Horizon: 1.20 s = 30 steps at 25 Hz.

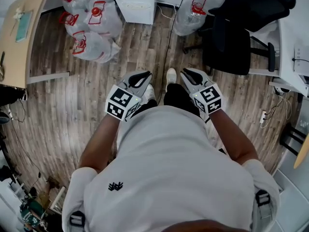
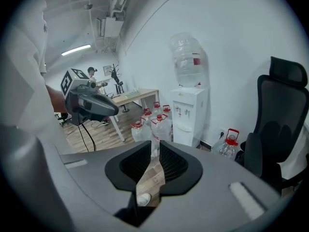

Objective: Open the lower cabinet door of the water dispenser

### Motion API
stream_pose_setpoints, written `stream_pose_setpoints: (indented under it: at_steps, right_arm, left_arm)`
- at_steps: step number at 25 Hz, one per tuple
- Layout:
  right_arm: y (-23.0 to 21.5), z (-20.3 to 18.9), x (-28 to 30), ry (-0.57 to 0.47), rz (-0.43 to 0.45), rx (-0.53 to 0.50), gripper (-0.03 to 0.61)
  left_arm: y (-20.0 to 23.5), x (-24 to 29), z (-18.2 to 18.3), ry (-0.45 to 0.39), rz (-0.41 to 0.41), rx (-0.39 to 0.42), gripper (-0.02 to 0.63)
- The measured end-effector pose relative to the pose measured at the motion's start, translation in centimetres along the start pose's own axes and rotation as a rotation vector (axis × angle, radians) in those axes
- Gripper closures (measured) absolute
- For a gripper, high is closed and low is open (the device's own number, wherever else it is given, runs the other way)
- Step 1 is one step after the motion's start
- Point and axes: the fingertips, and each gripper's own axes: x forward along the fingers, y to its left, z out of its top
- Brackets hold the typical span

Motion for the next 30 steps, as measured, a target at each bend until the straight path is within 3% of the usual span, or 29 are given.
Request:
stream_pose_setpoints:
  at_steps: [6, 15, 22, 30]
  right_arm:
    - [-5.6, 1.3, 6.0, 0.026, 0.056, -0.01, 0.54]
    - [-16.9, 4.1, 16.5, 0.055, 0.137, -0.019, 0.529]
    - [-24.9, 0.7, 27.6, 0.126, 0.134, -0.026, 0.528]
    - [-29.5, -4.4, 39.1, 0.217, 0.154, -0.081, 0.5]
  left_arm:
    - [3.7, 4.3, 2.8, 0.011, 0.019, -0.034, 0.558]
    - [9.7, 12.7, 8.4, 0.091, 0.072, -0.059, 0.558]
    - [14.4, 18.4, 9.4, 0.121, 0.101, -0.081, 0.558]
    - [18.8, 22.5, 7.4, 0.122, 0.085, -0.13, 0.558]
